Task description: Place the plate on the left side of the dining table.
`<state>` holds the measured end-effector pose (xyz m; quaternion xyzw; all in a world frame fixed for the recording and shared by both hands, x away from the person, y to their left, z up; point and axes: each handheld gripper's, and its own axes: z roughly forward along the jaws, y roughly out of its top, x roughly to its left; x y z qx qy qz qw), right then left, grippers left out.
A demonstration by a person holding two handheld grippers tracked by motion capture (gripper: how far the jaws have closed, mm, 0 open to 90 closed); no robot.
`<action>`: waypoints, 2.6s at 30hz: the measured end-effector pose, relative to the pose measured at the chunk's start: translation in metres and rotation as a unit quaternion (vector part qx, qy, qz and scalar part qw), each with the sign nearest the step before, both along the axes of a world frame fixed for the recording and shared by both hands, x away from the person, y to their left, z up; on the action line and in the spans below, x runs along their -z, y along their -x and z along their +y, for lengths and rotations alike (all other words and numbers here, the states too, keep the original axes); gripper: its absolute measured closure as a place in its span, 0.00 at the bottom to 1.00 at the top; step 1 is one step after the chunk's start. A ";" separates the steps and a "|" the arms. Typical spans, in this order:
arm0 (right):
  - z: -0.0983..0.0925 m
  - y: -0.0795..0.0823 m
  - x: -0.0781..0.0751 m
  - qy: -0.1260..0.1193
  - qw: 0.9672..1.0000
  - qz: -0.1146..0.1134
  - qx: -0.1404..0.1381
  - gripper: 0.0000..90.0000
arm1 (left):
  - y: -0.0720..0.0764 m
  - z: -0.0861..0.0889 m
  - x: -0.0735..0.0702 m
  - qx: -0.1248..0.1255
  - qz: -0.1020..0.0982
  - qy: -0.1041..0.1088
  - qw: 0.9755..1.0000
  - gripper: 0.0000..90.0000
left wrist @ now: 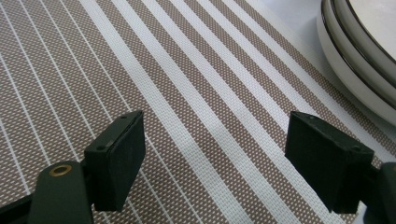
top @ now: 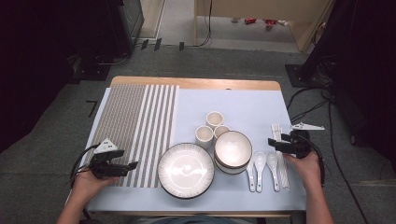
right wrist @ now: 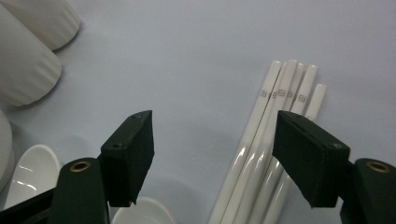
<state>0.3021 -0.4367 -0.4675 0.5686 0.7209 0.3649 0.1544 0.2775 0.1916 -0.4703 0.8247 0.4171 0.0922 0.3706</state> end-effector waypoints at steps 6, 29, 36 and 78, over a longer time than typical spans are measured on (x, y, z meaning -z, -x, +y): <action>0.003 0.006 -0.005 0.003 1.000 -0.014 -0.006 0.36 | -0.003 -0.004 -0.002 0.012 0.006 0.004 1.000 0.29; 0.033 0.025 -0.018 0.018 0.998 -0.037 -0.048 0.44 | -0.007 -0.021 -0.012 0.038 0.001 0.006 0.999 0.40; 0.033 0.029 -0.022 0.014 0.998 -0.044 -0.051 0.46 | -0.007 -0.024 -0.015 0.042 0.004 0.017 0.999 0.43; 0.054 0.056 -0.057 -0.019 0.993 -0.080 -0.080 0.52 | -0.029 -0.059 -0.024 0.058 0.016 0.024 0.998 0.42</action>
